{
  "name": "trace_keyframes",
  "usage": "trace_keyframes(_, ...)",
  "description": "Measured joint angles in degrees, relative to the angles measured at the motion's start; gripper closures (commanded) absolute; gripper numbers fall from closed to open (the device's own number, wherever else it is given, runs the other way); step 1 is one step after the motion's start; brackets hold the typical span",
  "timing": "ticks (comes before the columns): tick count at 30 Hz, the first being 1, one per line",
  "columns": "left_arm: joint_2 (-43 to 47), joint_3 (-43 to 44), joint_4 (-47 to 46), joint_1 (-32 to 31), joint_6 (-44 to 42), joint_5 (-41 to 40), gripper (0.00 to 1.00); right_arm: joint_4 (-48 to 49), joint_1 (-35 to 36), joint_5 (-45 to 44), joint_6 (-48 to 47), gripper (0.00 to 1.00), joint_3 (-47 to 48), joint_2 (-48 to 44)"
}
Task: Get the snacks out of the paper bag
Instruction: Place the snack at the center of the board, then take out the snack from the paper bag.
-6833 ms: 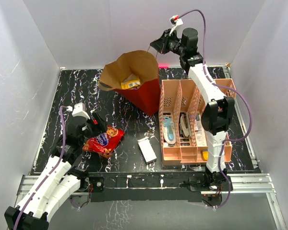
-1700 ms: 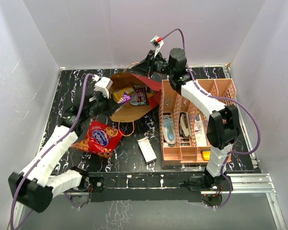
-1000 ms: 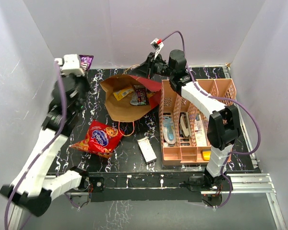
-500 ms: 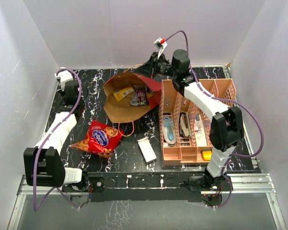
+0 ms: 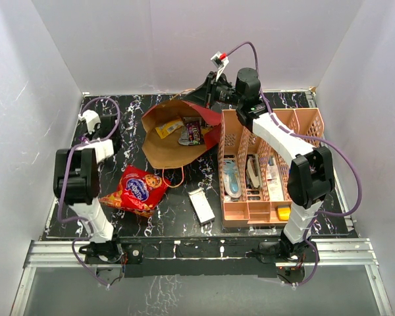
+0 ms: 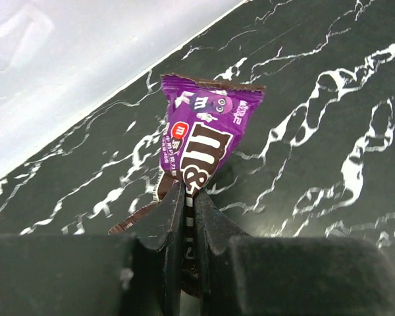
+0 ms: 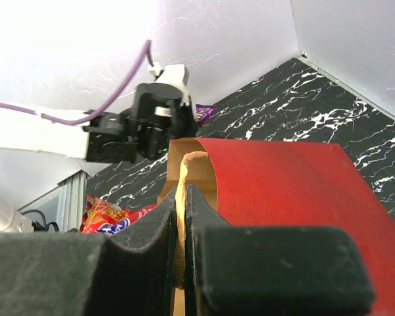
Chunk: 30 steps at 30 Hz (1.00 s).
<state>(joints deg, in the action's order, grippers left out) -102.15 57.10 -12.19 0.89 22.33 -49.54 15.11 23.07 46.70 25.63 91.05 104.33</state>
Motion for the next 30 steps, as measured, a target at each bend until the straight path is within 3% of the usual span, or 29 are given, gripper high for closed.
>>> trace_keyframes(11,-18.86,16.87,3.96,0.96,9.64,-4.98,0.99,-1.75,0.00,-0.17,-0.20,0.92,0.39,-0.04)
trace_keyframes(12,-19.52,17.64,5.16,1.09,11.34,-5.46,0.95,-1.75,0.00,-0.28,-0.24,0.92,0.39,-0.04)
trace_keyframes(15,-19.78,19.61,9.27,1.86,16.63,-6.43,0.68,-1.81,0.00,-0.28,-0.22,0.92,0.39,-0.04)
trace_keyframes(20,-19.23,20.87,14.88,2.86,21.62,-4.57,0.38,-2.14,0.00,-0.22,-0.09,0.92,0.57,-0.04)
trace_keyframes(25,-11.19,15.67,18.95,3.13,24.61,3.17,0.19,-2.14,0.00,-0.22,-0.02,0.92,0.61,-0.04)
trace_keyframes(30,3.65,12.63,22.82,3.06,27.06,11.89,0.03,-2.16,0.00,-0.04,-0.02,0.92,0.61,-0.04)
